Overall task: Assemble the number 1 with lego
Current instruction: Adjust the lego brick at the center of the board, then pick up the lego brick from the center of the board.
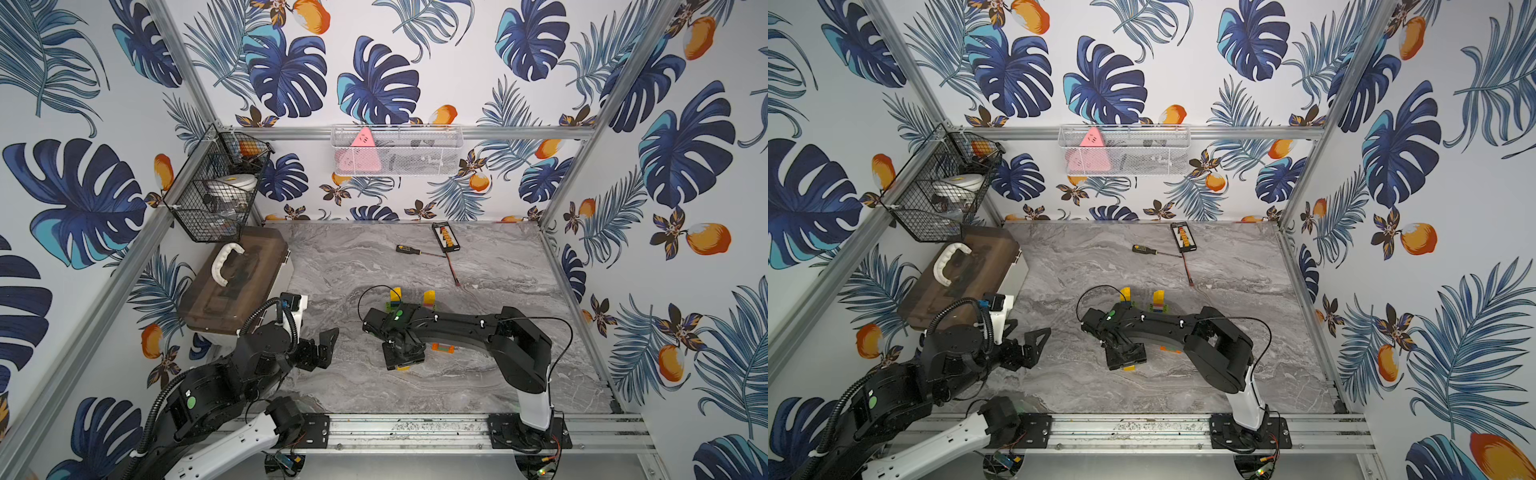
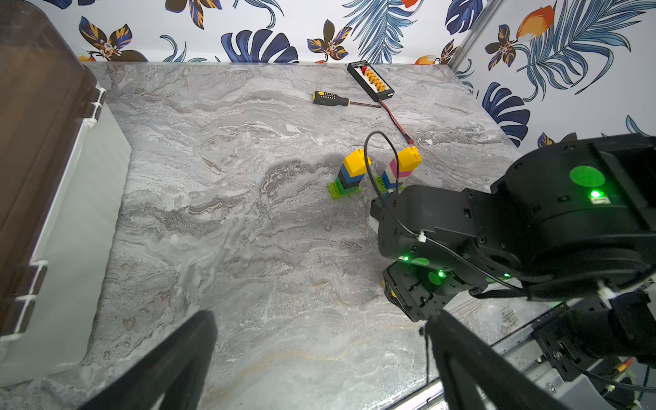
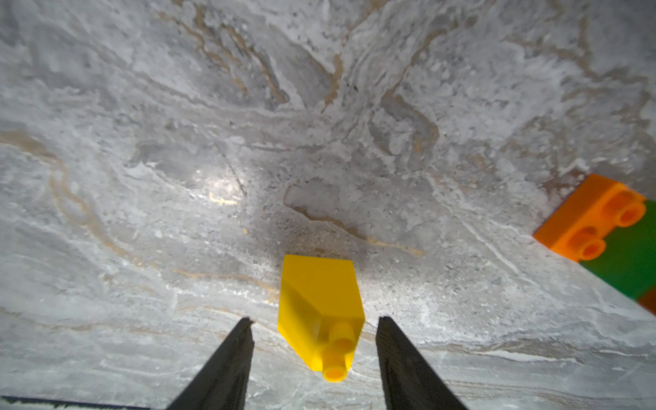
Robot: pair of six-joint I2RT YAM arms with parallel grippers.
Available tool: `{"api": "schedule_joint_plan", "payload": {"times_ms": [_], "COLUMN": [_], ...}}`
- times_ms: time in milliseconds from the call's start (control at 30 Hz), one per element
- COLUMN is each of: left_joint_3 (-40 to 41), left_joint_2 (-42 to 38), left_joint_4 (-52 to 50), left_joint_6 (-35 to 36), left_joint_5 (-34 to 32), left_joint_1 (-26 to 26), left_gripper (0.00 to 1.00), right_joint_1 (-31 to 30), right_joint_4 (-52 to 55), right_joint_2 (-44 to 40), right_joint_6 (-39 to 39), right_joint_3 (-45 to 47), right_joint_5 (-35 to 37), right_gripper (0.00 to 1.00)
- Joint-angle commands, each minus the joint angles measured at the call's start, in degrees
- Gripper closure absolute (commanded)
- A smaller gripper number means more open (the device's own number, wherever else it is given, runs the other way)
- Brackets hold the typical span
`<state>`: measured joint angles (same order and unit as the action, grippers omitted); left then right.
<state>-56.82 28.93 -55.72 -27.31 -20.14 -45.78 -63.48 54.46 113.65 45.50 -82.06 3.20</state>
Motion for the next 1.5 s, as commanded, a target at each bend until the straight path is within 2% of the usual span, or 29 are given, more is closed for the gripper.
{"api": "schedule_joint_plan", "payload": {"times_ms": [0, 133, 300, 633, 900, 1100, 1267, 1467], "left_joint_3": [-0.10, -0.05, -0.06, -0.05, -0.05, 0.00, -0.05, 0.04], "left_joint_2": [-0.18, -0.37, -0.35, -0.45, -0.28, -0.25, -0.42, -0.19], "left_joint_4": [0.87, 0.87, 0.95, 0.96, 0.97, 1.01, 0.98, 1.46], "left_joint_6": [-0.11, -0.11, -0.02, -0.02, -0.03, 0.02, -0.07, 0.45], "left_joint_5": [-1.00, -1.02, -0.87, -0.80, -0.77, -0.78, -0.88, 0.46], "left_joint_1": [0.01, 0.00, 0.07, 0.00, 0.05, 0.04, 0.05, 0.07], "left_gripper": [0.01, 0.01, 0.01, 0.01, 0.01, 0.01, 0.01, 0.01], "right_joint_1": [-0.06, -0.06, 0.03, 0.03, 0.02, 0.03, 0.20, 3.21], "right_joint_4": [0.91, 1.92, -0.66, -0.50, -0.50, 0.02, 1.63, 6.48], "right_joint_2": [0.40, 0.61, 0.56, 1.44, 1.84, 1.45, -2.36, -13.84], "right_joint_6": [1.94, 4.45, 5.89, 6.45, 6.84, 7.25, 7.15, 8.11], "right_joint_3": [0.15, -0.13, 1.02, 0.48, 0.32, 0.43, 0.59, 4.03], "right_joint_5": [1.27, 2.66, -0.19, 0.18, 0.17, 0.30, 1.37, 3.27], "right_gripper": [0.44, 0.49, 0.53, 0.56, 0.66, 0.84, 0.85, 0.86]}}
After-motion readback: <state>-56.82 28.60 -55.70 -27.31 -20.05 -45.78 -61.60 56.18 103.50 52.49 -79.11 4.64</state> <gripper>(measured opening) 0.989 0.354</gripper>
